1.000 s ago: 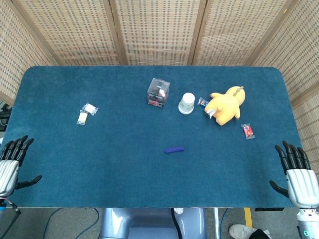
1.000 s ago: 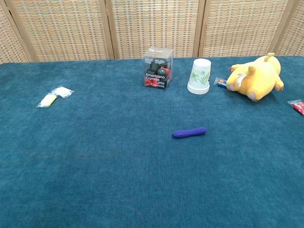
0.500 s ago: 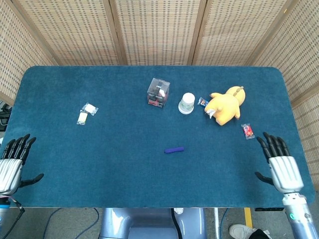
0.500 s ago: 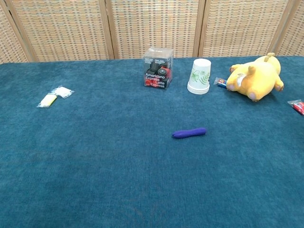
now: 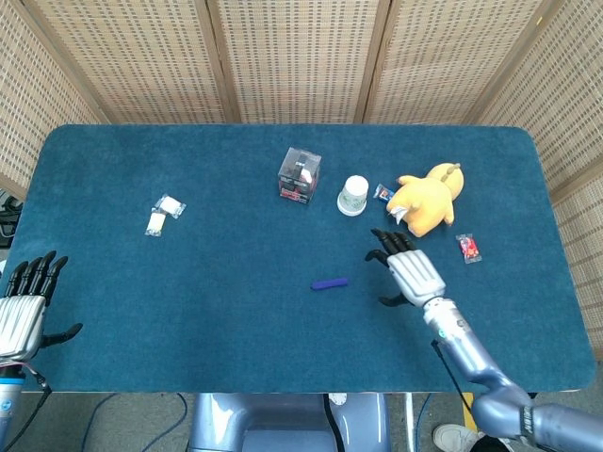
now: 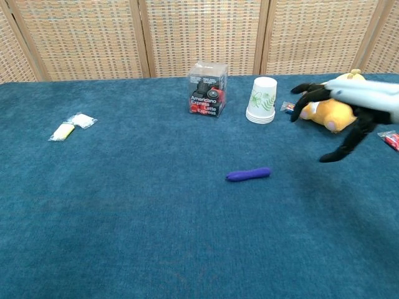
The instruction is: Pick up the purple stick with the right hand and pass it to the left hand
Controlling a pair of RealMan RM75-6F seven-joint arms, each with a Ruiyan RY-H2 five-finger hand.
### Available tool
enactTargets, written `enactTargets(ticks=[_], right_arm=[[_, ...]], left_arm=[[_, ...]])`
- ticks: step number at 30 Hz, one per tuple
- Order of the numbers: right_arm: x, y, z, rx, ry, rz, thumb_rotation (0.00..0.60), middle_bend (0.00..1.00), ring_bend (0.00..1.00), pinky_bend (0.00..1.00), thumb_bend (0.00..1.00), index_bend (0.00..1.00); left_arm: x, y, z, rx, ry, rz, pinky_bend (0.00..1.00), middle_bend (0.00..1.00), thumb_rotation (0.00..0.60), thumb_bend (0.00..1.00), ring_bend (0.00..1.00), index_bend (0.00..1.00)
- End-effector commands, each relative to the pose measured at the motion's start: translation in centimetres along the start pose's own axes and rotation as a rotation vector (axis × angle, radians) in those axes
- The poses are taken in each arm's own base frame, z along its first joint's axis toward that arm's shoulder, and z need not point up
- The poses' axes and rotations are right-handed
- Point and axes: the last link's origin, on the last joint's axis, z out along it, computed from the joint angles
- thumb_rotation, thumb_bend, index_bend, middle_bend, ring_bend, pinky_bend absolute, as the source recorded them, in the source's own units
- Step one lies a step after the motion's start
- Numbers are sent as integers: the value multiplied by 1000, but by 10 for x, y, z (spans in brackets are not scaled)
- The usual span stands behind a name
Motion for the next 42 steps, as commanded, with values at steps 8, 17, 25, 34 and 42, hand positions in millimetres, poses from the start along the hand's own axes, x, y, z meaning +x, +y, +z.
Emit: enactTargets(ticks=[8, 17, 25, 34, 42], right_arm=[[-41, -19, 37, -36, -81, -21, 600, 0, 0, 0, 398, 384], [-60, -35, 51, -24, -86, -8, 600, 0, 0, 0, 446, 434], [-67, -45, 59, -25, -83, -14, 600, 0, 0, 0, 463, 445], [-73, -46, 66, -56, -88, -24, 600, 0, 0, 0, 507, 463], [-75, -47, 67, -60, -100, -29, 600, 0, 0, 0, 514, 491]], left_arm=[[-3, 0, 5, 10, -9, 7, 0, 0, 600, 0, 0, 0], [-5, 2, 5, 6, -13, 14, 0, 0, 600, 0, 0, 0], [-5, 2, 5, 9, -11, 17, 0, 0, 600, 0, 0, 0], [-5, 2, 5, 9, -12, 17, 0, 0, 600, 0, 0, 0], [-5, 2, 6, 10, -13, 14, 0, 0, 600, 0, 0, 0]])
